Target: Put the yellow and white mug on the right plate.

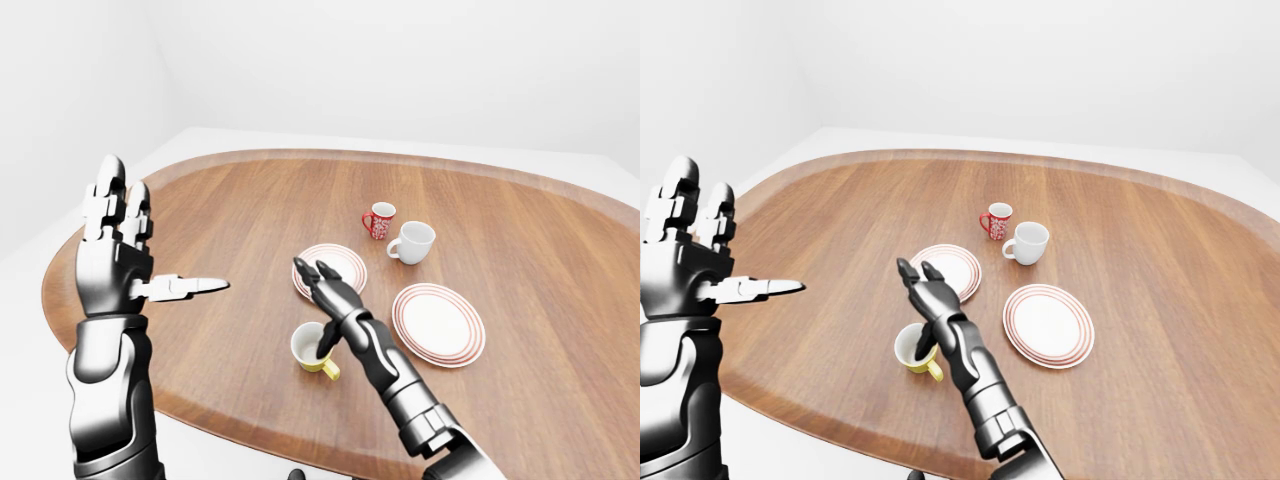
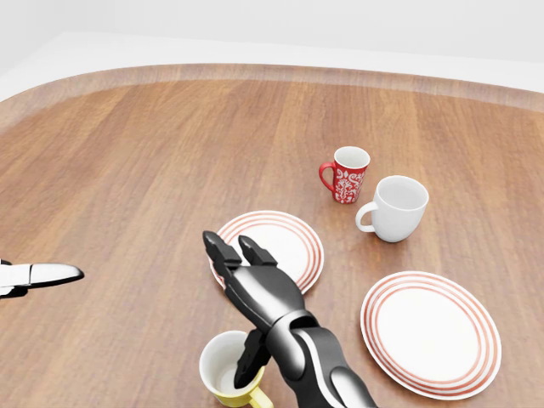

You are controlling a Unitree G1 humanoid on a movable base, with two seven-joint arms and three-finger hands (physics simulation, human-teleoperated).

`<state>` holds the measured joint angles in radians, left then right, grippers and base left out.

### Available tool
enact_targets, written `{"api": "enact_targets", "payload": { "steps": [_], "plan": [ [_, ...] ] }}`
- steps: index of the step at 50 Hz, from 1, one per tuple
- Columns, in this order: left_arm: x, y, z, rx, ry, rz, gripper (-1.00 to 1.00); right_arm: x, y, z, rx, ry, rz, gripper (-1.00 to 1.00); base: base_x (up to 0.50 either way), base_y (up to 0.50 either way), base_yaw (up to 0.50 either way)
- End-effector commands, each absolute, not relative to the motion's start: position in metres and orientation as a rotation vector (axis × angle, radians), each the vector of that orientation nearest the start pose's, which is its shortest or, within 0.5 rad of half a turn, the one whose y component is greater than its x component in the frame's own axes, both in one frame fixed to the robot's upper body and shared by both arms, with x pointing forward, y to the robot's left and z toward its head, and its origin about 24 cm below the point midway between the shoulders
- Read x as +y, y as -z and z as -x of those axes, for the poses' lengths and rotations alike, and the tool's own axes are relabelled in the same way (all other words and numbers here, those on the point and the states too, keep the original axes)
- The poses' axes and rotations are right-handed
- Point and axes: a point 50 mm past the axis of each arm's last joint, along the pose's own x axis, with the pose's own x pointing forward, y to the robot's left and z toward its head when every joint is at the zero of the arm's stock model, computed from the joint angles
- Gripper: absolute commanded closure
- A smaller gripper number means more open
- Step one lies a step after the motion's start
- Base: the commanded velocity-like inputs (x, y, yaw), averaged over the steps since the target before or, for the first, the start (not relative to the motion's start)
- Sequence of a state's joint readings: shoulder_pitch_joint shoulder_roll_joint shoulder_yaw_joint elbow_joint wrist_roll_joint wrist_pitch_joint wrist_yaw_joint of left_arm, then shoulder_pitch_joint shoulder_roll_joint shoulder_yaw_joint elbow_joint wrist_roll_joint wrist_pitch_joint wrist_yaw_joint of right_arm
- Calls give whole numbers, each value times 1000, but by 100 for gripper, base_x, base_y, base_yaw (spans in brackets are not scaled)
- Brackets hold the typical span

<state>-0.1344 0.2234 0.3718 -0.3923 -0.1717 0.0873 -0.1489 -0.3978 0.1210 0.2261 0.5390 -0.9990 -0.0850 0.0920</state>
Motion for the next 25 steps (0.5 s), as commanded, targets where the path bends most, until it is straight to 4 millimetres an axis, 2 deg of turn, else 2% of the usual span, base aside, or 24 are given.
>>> {"api": "enact_targets", "payload": {
  "steps": [1,25],
  "plan": [
    [242,-179,-242,-497,-118,-122,-97,-24,-25,-298,-75,-542,995,-100,0,0,0],
    [247,-189,-238,-539,-130,-125,-97,-19,-11,-293,-44,-552,1003,-100,0,0,0]
  ]
}}
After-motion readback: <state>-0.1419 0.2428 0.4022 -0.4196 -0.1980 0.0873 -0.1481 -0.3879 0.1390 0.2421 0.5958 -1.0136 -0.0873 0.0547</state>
